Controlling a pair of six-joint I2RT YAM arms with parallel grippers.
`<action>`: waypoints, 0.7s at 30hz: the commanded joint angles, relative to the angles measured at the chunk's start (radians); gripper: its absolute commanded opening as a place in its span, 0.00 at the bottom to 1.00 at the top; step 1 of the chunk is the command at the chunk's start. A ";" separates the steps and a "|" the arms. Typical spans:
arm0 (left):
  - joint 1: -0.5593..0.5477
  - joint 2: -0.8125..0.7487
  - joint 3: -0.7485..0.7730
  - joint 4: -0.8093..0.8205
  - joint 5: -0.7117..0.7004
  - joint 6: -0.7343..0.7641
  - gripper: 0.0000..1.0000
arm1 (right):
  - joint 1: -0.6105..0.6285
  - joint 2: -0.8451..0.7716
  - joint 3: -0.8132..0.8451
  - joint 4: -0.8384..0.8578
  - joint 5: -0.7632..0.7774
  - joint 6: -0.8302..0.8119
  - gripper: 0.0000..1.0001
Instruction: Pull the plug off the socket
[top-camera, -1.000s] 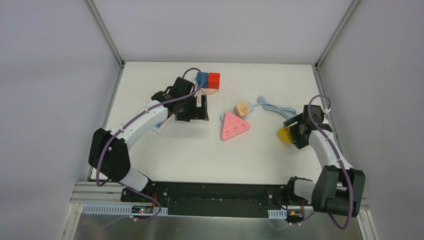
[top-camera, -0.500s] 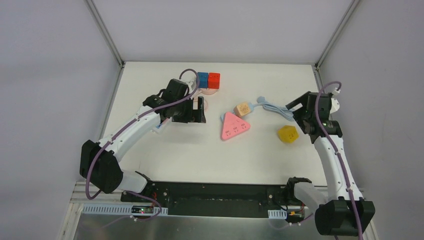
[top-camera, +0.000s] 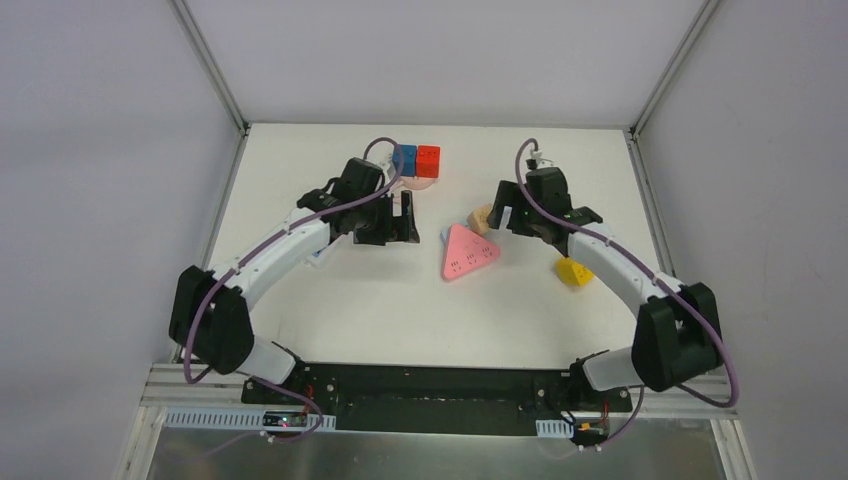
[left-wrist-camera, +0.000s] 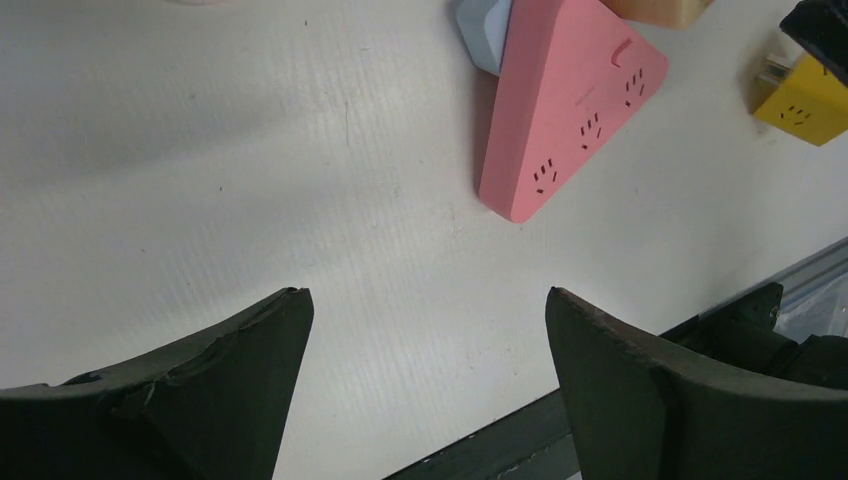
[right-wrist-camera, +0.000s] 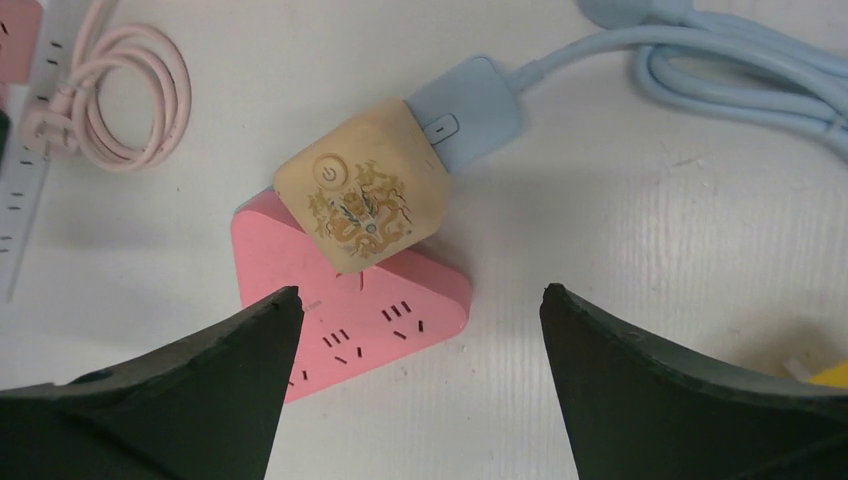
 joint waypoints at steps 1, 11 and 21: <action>0.005 0.140 0.072 0.035 0.030 -0.110 0.89 | 0.021 0.090 0.087 0.109 -0.090 -0.213 0.91; 0.004 0.417 0.248 0.109 0.112 -0.274 0.91 | 0.024 0.280 0.222 0.060 -0.212 -0.375 0.88; 0.005 0.507 0.303 0.166 0.189 -0.268 0.91 | 0.039 0.417 0.322 -0.015 -0.189 -0.460 0.76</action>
